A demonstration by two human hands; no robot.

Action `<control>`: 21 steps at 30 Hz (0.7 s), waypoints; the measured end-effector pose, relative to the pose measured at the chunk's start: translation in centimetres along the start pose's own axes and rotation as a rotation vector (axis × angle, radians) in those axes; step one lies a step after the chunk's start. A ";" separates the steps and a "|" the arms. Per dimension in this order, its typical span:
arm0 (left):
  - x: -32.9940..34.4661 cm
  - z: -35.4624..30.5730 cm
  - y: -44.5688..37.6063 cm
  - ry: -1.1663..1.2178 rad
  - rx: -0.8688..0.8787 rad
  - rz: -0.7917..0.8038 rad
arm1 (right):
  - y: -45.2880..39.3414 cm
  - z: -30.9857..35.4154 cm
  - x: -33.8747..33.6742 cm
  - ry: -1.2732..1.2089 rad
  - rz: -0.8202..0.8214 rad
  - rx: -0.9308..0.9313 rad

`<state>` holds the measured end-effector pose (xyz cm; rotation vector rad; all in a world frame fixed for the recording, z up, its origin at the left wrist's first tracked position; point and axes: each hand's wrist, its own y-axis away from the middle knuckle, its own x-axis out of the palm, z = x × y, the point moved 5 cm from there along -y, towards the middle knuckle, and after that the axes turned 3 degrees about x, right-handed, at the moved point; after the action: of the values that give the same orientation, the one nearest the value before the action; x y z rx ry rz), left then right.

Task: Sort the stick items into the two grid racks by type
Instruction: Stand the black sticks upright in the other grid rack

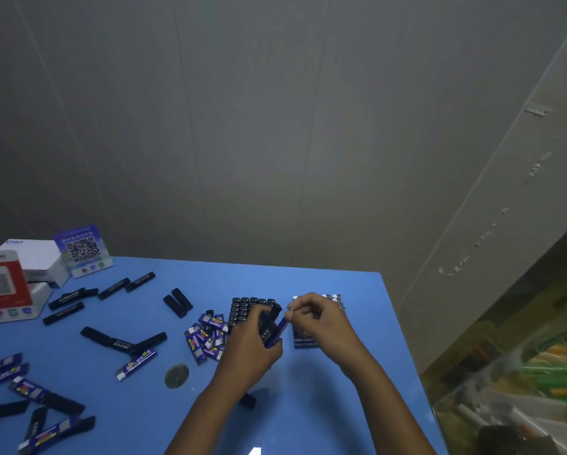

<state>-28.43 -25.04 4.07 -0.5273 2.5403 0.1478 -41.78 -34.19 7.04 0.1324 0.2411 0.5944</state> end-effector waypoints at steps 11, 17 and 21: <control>2.9 0.0 0.4 0.020 -0.123 -0.067 | -2.9 -2.6 -7.2 0.114 -0.223 -0.067; 3.8 -0.2 0.1 0.018 -0.142 -0.097 | -4.9 -5.6 -7.3 0.427 -0.145 -0.148; 4.3 -0.1 -0.5 0.027 -0.157 -0.108 | -6.5 -7.0 -7.0 0.537 -0.088 -0.200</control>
<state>-31.67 -26.97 1.88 -0.7310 2.5319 0.3044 -45.74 -43.15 0.39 -0.2350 0.7006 0.5544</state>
